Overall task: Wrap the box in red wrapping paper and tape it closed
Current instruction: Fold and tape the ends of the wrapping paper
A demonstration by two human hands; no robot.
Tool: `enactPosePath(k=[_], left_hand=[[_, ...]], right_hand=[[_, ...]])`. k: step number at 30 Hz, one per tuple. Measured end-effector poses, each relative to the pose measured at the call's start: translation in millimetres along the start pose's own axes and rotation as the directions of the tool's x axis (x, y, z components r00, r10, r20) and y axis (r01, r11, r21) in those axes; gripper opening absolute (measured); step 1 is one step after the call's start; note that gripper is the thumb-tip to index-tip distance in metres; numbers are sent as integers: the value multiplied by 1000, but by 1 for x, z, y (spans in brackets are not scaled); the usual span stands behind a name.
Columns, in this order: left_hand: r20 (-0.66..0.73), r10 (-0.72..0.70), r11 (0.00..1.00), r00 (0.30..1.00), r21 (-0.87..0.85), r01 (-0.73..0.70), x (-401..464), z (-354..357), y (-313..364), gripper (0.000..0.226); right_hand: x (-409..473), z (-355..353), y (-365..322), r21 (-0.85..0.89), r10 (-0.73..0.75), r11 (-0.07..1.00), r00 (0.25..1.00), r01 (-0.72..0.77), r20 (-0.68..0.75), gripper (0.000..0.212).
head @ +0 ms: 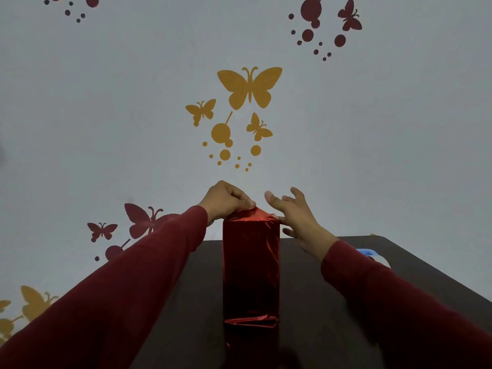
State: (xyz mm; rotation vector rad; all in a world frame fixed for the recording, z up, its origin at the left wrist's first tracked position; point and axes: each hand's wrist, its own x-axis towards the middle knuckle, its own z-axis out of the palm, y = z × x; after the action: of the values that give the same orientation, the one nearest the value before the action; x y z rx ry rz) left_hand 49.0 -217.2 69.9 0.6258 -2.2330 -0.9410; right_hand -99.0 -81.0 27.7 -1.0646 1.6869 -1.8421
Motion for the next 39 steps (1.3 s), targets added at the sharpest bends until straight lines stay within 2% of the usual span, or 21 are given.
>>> enactPosePath(k=[3, 6, 15, 24, 31, 33, 35, 36, 39], left_hand=[[-49, 17, 1000, 999, -26, -18, 1, 4, -7, 9], [-80, 20, 1000, 997, -22, -22, -1, 6, -10, 9], [-222, 177, 983, 959, 3, -181, -12, 10, -12, 10], [-183, 5, 989, 983, -144, -32, -12, 22, -9, 12], [-174, -143, 968, 974, -230, 101, -6, 32, -3, 16], [-161, -247, 920, 955, -347, 180, -4, 33, -6, 22], [-62, -373, 818, 926, -493, 297, -5, 33, -10, 28], [-16, -414, 766, 910, -546, 339, -8, 34, -11, 24], [-81, -455, 735, 887, -596, 323, -15, 40, -14, 8]], right_hand=[[0, 3, 5, -36, 7, 999, 1000, -7, 2, 117], [-1, 6, 11, -8, 10, 1000, 1000, -11, -15, 118], [-11, 6, 2, 27, -190, 981, 979, 192, -69, 113], [-9, 10, 1, -1, -84, 996, 983, 85, -165, 109], [1, 7, -6, 121, 77, 991, 985, -58, -155, 109], [3, 4, -8, 122, 106, 988, 986, -90, -131, 109], [5, 1, -9, 124, 128, 986, 984, -112, -126, 109], [6, 0, -8, 127, 134, 985, 983, -118, -127, 109], [7, 3, -8, 114, 140, 985, 983, -126, -121, 109]])
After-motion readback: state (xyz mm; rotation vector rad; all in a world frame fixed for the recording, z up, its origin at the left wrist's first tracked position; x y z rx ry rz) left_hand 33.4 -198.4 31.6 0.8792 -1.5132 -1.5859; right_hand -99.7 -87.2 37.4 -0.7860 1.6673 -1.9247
